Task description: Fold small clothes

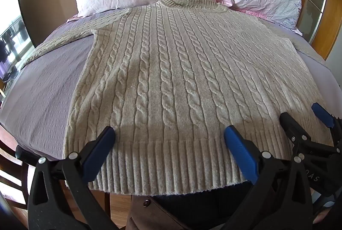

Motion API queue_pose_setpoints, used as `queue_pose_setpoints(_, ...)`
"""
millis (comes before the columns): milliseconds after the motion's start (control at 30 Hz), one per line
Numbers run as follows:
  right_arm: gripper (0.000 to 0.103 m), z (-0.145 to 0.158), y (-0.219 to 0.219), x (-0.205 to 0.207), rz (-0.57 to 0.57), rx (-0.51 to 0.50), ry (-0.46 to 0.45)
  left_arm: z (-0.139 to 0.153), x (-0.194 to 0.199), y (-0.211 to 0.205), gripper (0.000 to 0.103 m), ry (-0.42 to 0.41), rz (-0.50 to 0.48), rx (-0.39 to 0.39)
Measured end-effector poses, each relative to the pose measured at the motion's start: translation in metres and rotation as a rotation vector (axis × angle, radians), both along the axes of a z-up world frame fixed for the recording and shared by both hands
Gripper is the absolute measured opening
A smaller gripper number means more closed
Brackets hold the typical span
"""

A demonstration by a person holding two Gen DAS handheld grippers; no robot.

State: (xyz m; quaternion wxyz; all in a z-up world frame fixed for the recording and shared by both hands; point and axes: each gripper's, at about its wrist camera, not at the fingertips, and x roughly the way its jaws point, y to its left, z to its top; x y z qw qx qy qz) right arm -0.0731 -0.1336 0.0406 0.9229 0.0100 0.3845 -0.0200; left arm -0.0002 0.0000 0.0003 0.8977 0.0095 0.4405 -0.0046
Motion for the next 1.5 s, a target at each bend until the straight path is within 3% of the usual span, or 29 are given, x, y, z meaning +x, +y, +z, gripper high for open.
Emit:
queue_pose_setpoints(1000,0.102,-0.001,-0.001,0.002,0.003,0.001,0.002,0.0,0.0,0.0,0.101,-0.002,-0.001,0.0)
queue_pose_setpoints(1167,0.102,0.003,-0.01,0.014,0.092,0.009,0.024,0.0,-0.004,0.0,0.101,-0.026,-0.013,0.007)
queue_pose_setpoints(1233,0.102,0.012,-0.035,0.024,0.068,0.03,0.018,0.002,-0.008,-0.001,0.101,-0.051,-0.021,0.008)
queue_pose_setpoints(1367,0.102,0.042,-0.136,0.049,-0.2,0.051,-0.033,0.002,-0.001,-0.001,0.101,-0.065,-0.037,0.001)
queue_pose_setpoints(1467,0.101,0.054,-0.236,0.069,-0.42,0.193,-0.031,0.001,-0.002,0.004,0.101,-0.088,-0.046,-0.028)
queue_pose_setpoints(1500,0.095,0.055,-0.273,0.076,-0.502,0.264,-0.024,0.002,-0.001,0.006,0.101,-0.102,-0.051,-0.049)
